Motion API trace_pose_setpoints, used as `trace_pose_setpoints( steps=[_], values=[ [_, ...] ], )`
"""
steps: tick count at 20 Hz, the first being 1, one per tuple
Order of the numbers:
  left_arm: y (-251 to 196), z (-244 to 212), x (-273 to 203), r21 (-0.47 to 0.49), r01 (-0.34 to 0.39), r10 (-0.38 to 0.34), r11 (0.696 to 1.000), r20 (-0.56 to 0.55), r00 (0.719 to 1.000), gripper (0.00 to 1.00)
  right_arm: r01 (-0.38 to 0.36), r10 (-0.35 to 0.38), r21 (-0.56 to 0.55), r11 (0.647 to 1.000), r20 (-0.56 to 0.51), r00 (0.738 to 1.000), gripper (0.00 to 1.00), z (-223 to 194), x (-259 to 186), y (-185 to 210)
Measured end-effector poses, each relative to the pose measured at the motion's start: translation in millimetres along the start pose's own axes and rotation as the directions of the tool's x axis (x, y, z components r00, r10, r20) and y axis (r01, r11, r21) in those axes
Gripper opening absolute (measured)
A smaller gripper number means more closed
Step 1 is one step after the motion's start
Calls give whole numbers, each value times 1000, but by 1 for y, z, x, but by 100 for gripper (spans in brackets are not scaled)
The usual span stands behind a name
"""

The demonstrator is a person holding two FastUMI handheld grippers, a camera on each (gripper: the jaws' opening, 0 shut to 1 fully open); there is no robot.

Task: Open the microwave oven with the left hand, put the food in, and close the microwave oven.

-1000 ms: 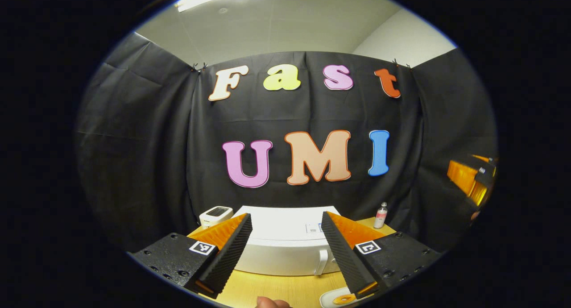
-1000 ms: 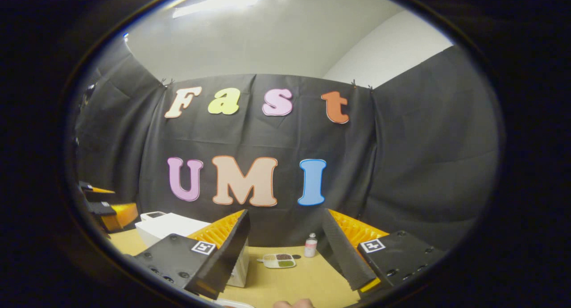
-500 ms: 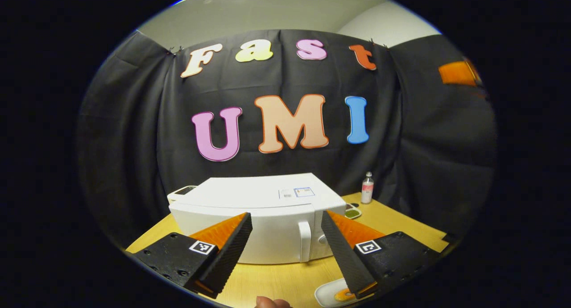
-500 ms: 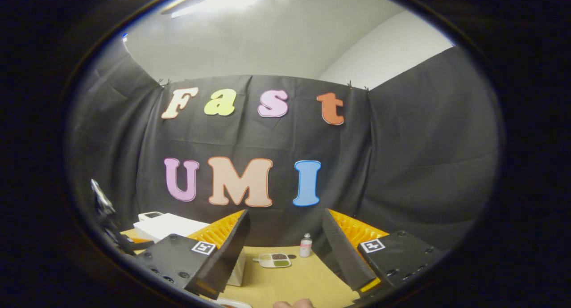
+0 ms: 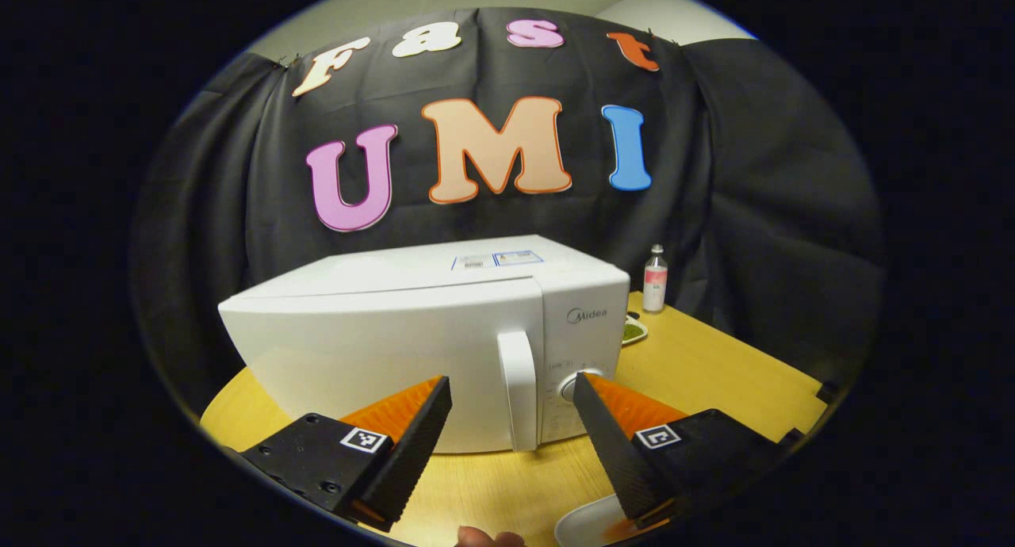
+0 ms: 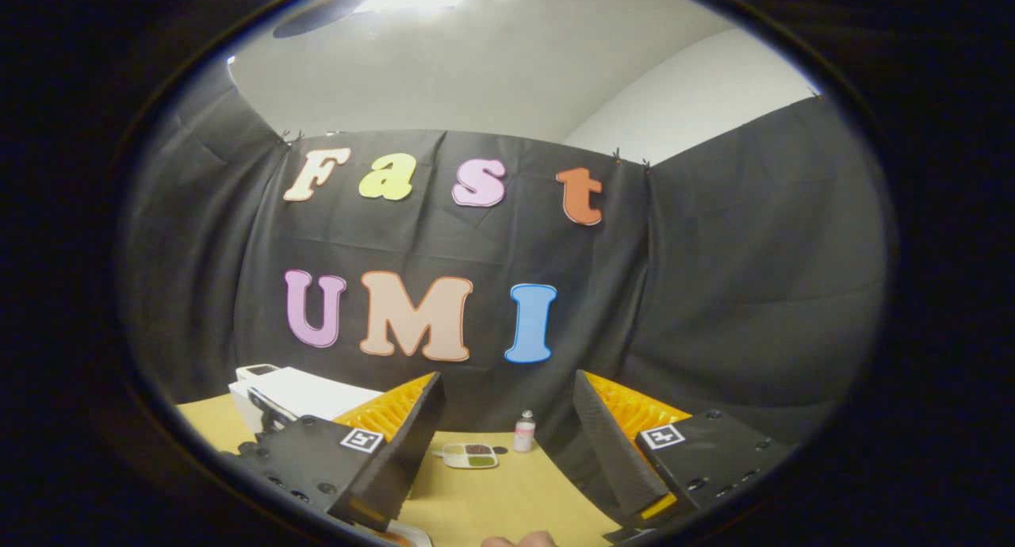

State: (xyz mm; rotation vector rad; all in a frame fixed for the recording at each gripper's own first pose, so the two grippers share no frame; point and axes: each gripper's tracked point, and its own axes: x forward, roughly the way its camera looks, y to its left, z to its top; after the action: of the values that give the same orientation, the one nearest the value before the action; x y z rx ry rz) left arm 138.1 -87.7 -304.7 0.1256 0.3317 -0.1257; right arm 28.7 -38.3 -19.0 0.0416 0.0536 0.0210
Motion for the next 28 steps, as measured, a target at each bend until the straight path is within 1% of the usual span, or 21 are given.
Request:
trace_pose_setpoints(
  steps=[4, 7, 8, 9, 10, 11, 12, 13, 14, 15, 16, 17, 18, 19, 21, 24, 25, 26, 27, 28],
  values=[
    [-6, -21, 20, -7, 14, -15, 1000, -67, 998, 98, 17, -17, -18, 1000, -3, 1000, 96, -1, -3, -8],
    [-10, -25, 27, -11, 26, -27, 1000, -75, 997, 96, 28, -29, -17, 999, -12, 1000, 96, -3, -5, -13],
    [-13, -24, 29, -7, 33, -33, 999, -76, 997, 95, 34, -34, -11, 999, -18, 999, 100, -4, -6, -16],
    [-15, -24, 29, 2, 38, -37, 999, -78, 996, 94, 36, -36, -3, 999, -23, 999, 96, -5, -7, -19],
    [-15, -23, 29, 14, 35, -34, 999, -77, 996, 92, 41, -41, 5, 999, -28, 999, 100, -6, -7, -21],
    [-17, -22, 31, 19, 41, -39, 999, -77, 996, 79, 46, -46, 15, 999, -32, 998, 97, -6, -6, -24],
    [-14, -24, 31, 32, 23, -21, 999, -85, 996, 72, 49, -48, 30, 998, -35, 998, 96, -7, -6, -26],
    [-4, -28, 31, 54, -20, 25, 998, -99, 995, 55, 49, -48, 47, 998, -36, 998, 97, -6, -6, -28],
    [-5, -28, 32, 35, -6, 9, 999, -106, 994, 43, 51, -49, 60, 997, -37, 998, 97, -5, -6, -29],
    [-5, -24, 30, 19, -8, 10, 1000, -91, 996, 29, 54, -51, 68, 996, -37, 998, 96, -5, -5, -30],
    [-6, -27, 31, 3, -4, 5, 1000, -114, 993, 27, 56, -54, 72, 996, -35, 998, 96, -5, -5, -33],
    [-7, -28, 31, -11, -9, 7, 1000, -122, 993, 21, 57, -54, 71, 996, -35, 998, 96, -5, -5, -34],
    [-7, -27, 31, -18, -15, 13, 1000, -119, 993, 19, 54, -52, 68, 996, -32, 998, 96, -5, -6, -34],
    [-8, -30, 32, -19, -21, 18, 1000, -141, 990, 17, 53, -51, 63, 997, -29, 998, 96, -4, -6, -34],
    [-9, -29, 32, -19, -23, 20, 1000, -145, 989, 15, 52, -51, 57, 997, -23, 998, 96, -2, -8, -36],
    [-14, -32, 32, -14, -4, 1, 1000, -158, 987, 12, 49, -47, 63, 997, -29, 998, 96, -5, -10, -37],
    [-13, -34, 31, -18, 2, -5, 1000, -166, 986, 12, 48, -46, 62, 997, -30, 999, 100, -5, -10, -36],
    [-13, -33, 29, -22, 6, -10, 1000, -172, 985, 12, 45, -43, 59, 997, -28, 999, 96, -6, -9, -36],
    [-14, -34, 29, -38, 8, -14, 999, -174, 985, 9, 38, -36, 58, 998, -27, 999, 96, -5, -9, -34],
    [-13, -32, 28, -49, 14, -22, 999, -175, 984, 8, 30, -29, 56, 998, -24, 999, 96, -4, -10, -32]
  ],
)
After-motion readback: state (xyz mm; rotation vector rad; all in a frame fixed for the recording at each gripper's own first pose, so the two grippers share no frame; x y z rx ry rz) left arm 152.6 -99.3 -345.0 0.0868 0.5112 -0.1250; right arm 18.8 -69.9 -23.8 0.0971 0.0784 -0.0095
